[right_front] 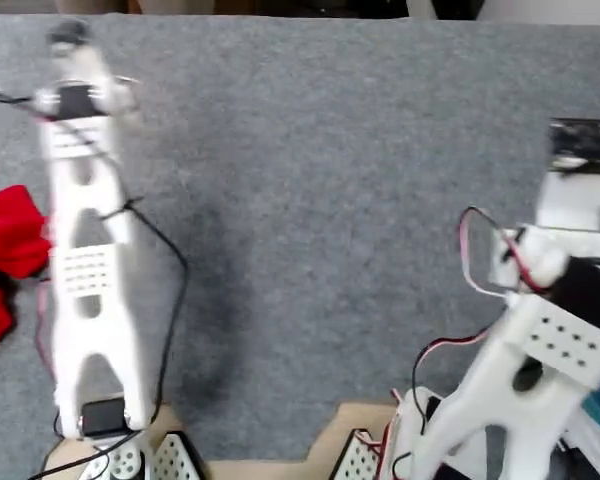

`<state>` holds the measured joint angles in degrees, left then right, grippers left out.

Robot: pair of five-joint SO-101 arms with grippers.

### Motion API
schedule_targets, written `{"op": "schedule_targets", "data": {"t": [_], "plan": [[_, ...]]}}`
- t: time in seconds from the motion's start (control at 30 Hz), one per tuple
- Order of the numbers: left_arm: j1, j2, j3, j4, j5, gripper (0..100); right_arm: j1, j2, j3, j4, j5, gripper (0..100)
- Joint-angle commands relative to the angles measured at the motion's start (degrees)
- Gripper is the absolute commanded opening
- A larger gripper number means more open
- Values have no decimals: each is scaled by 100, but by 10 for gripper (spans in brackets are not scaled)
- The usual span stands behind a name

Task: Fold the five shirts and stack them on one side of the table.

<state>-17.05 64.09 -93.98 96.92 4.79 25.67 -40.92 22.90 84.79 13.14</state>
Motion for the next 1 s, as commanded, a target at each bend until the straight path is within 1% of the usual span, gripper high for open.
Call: {"op": "schedule_targets", "data": {"t": [0.0, 0.1, 0.17, 0.23, 0.3, 0.37, 0.43, 0.5, 0.53, 0.6, 0.63, 0.67, 0.7, 0.83, 0.97], "plan": [[-1486, -549, -158, 141, -686, 88, -585, -110, 163, -185, -193, 5], [-2681, -532, -149, 132, -1213, 101, -945, -110, 286, -273, -334, 5], [-3332, -418, 0, 141, -1538, 110, -1209, -110, 321, -273, -369, 6], [-3833, -171, 264, 132, -1793, 144, -1490, -110, 347, -273, -369, 7], [-4334, 84, 404, 167, -1846, 183, -1745, -101, 347, -273, -369, 8], [-4809, 365, 422, 123, -1881, 202, -1965, -101, 338, -273, -369, 6], [-5090, 752, 448, 18, -1925, 202, -2079, -110, 312, -273, -492, 6], [-5160, 1244, 404, 9, -2198, 188, -2149, -110, 330, -343, -730, 6], [-5160, 1429, 396, 18, -2338, 164, -2193, -110, 338, -378, -809, 6], [-5055, 1701, 316, 88, -2479, 87, -2264, -110, 330, -387, -862, 6], [-4985, 1745, 246, 202, -2453, 33, -2308, -110, 330, -387, -888, 6], [-4914, 1771, 149, 290, -2409, 10, -2316, -119, 330, -387, -932, 6], [-4826, 1780, 53, 360, -2321, 30, -2308, -145, 321, -387, -967, 6], [-4457, 1604, -202, 387, -1732, 19, -2299, -145, 338, -343, -976, 6], [-3974, 919, -35, 396, -1582, 18, -2299, -145, 338, -343, -1002, 6]]}}
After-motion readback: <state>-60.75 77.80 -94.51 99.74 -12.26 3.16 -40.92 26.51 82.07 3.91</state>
